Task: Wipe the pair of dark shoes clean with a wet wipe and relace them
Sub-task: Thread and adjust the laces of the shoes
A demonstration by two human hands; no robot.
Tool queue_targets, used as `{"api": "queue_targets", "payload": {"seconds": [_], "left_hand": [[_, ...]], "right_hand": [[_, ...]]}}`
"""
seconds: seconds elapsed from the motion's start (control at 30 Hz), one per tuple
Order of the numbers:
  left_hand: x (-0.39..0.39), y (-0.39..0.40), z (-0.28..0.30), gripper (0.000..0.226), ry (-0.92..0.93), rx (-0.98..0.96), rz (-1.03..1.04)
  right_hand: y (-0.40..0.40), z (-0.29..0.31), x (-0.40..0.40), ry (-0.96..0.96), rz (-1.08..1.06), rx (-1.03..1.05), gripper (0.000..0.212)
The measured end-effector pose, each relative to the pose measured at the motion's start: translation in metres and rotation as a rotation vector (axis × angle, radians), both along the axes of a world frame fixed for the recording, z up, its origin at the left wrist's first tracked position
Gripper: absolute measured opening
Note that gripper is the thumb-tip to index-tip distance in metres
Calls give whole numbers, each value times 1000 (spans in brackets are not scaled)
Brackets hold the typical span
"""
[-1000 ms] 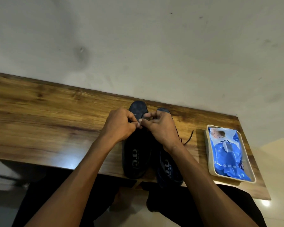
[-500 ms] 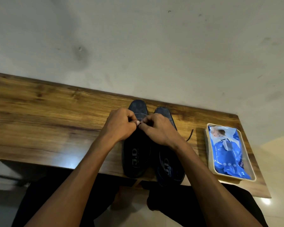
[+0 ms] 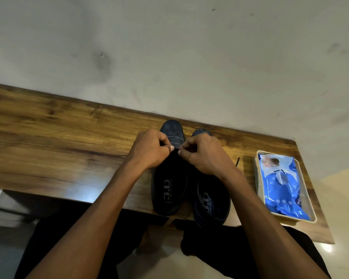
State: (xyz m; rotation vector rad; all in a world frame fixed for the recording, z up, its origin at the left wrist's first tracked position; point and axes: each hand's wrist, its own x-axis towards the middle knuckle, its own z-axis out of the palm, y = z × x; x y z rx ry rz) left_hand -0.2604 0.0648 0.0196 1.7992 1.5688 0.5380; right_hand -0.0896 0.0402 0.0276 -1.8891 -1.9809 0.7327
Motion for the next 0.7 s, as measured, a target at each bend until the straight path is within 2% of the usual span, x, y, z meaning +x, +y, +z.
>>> {"api": "queue_targets", "payload": {"seconds": [0.07, 0.13, 0.2, 0.33, 0.5, 0.57, 0.7], "left_hand": [[0, 0, -1, 8, 0, 3, 0], [-1, 1, -1, 8, -1, -2, 4], [-1, 2, 0, 9, -2, 0, 8], [-2, 2, 1, 10, -16, -10, 7], [-4, 2, 2, 8, -49, -21, 16], [-5, 2, 1, 7, -66, -34, 22], [-8, 4, 3, 7, -103, -58, 37]], "right_hand": [[-1, 4, 2, -37, 8, 7, 12], [0, 6, 4, 0, -9, -44, 24], [0, 8, 6, 217, -94, -123, 37], [1, 17, 6, 735, -327, -204, 35], [2, 24, 15, 1073, -464, -187, 40], [3, 23, 21, 1138, -464, -198, 42], [1, 19, 28, 1101, -421, -176, 46]]}}
